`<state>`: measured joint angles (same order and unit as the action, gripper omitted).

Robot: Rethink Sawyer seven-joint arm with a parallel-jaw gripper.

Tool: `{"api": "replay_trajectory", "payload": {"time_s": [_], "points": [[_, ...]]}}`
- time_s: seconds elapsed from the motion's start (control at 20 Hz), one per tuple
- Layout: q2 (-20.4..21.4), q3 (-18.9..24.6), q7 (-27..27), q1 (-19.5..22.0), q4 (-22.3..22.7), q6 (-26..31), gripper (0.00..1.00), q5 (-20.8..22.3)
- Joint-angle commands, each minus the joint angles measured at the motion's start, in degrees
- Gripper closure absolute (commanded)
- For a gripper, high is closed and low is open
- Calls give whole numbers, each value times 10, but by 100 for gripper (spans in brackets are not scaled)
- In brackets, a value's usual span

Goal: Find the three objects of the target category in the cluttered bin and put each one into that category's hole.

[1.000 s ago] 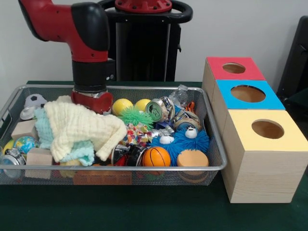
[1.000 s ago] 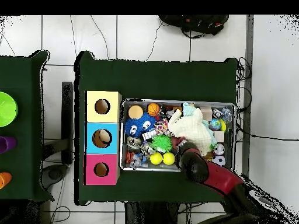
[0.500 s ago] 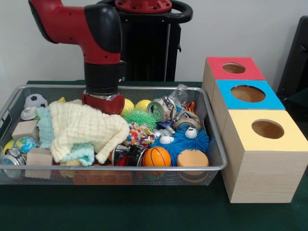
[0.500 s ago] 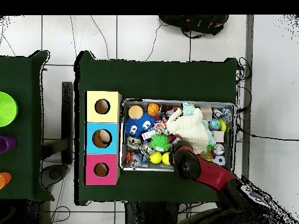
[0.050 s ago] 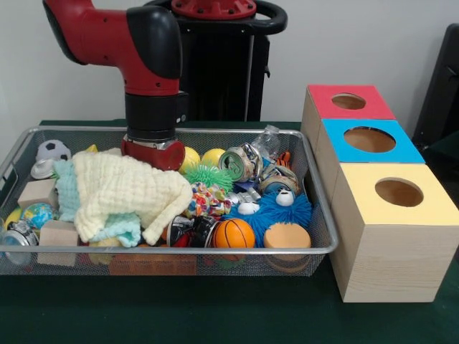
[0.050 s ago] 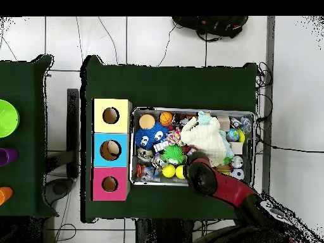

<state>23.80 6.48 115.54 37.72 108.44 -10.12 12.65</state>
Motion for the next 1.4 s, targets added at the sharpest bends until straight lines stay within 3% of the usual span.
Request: {"api": "replay_trajectory", "payload": {"time_s": [0.05,0.25,0.45,0.6,0.85,1.1,1.4], "points": [[3,22,107,13,-51,-61,0,-26],[18,-1,113,-12,-43,-39,0,-52],[56,-72,123,-85,-22,3,0,-113],[102,-74,125,-98,11,66,0,-136],[155,-31,126,-67,60,119,0,-152],[149,-1,112,-33,65,99,0,-142],[138,5,109,-27,59,77,0,-138]]}}
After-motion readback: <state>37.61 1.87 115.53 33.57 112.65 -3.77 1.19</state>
